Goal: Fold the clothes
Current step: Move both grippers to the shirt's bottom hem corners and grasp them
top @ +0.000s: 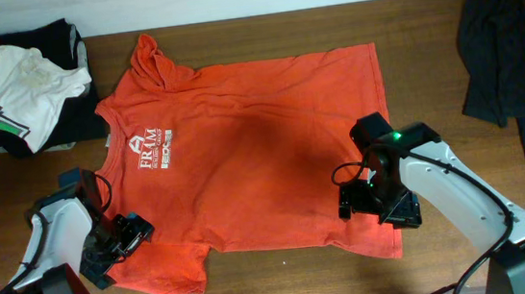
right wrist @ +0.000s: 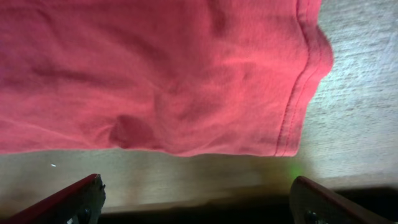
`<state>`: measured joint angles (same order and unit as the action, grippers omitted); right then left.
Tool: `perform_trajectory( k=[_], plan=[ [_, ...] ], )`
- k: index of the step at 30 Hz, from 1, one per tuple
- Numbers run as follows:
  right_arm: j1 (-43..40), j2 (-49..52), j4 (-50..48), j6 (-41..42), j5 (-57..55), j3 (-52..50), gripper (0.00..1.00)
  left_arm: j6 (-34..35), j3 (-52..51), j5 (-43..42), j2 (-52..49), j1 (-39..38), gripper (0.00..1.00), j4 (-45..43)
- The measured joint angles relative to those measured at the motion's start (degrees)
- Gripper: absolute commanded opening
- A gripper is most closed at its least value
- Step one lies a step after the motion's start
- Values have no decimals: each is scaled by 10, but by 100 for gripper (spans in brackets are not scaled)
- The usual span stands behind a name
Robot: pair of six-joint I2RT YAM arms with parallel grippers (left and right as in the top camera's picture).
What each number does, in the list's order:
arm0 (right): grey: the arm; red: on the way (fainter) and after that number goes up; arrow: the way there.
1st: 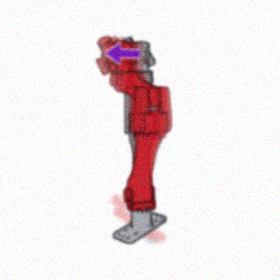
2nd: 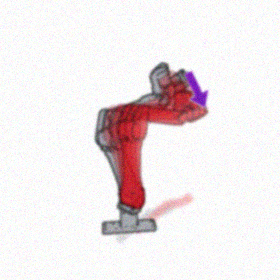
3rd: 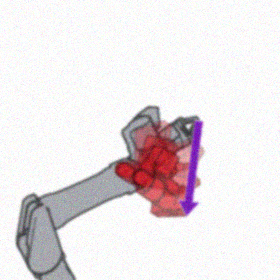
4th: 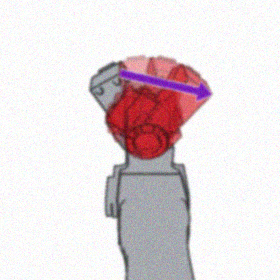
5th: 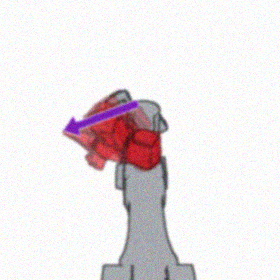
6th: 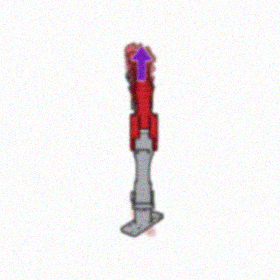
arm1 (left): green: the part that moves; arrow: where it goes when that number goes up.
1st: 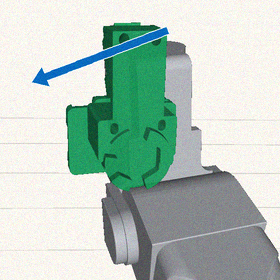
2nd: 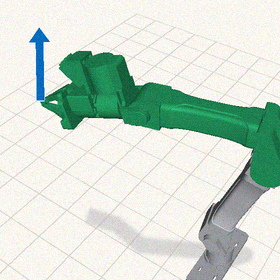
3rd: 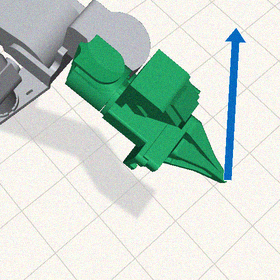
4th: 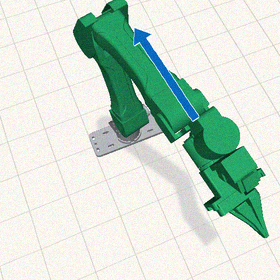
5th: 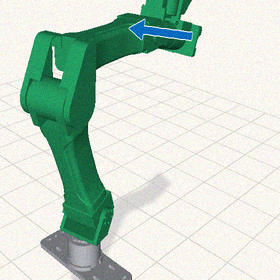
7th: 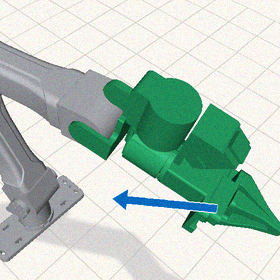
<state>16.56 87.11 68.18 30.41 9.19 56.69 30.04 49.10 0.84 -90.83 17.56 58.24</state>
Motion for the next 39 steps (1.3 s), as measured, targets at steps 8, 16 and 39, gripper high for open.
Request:
perform_trajectory(
  k=[8, 16, 39],
  plan=[
    [0, 0, -27, 10, 10, -1, 99, 59, -20, 0, 0, 0, 99, 3],
    [0, 0, -43, 30, 18, -9, 99, 114, -68, -10, 18, 2, 99, -47],
    [0, -2, -141, 210, 54, -189, 99, 134, -106, -33, 39, 3, 1, -99]
  ],
)
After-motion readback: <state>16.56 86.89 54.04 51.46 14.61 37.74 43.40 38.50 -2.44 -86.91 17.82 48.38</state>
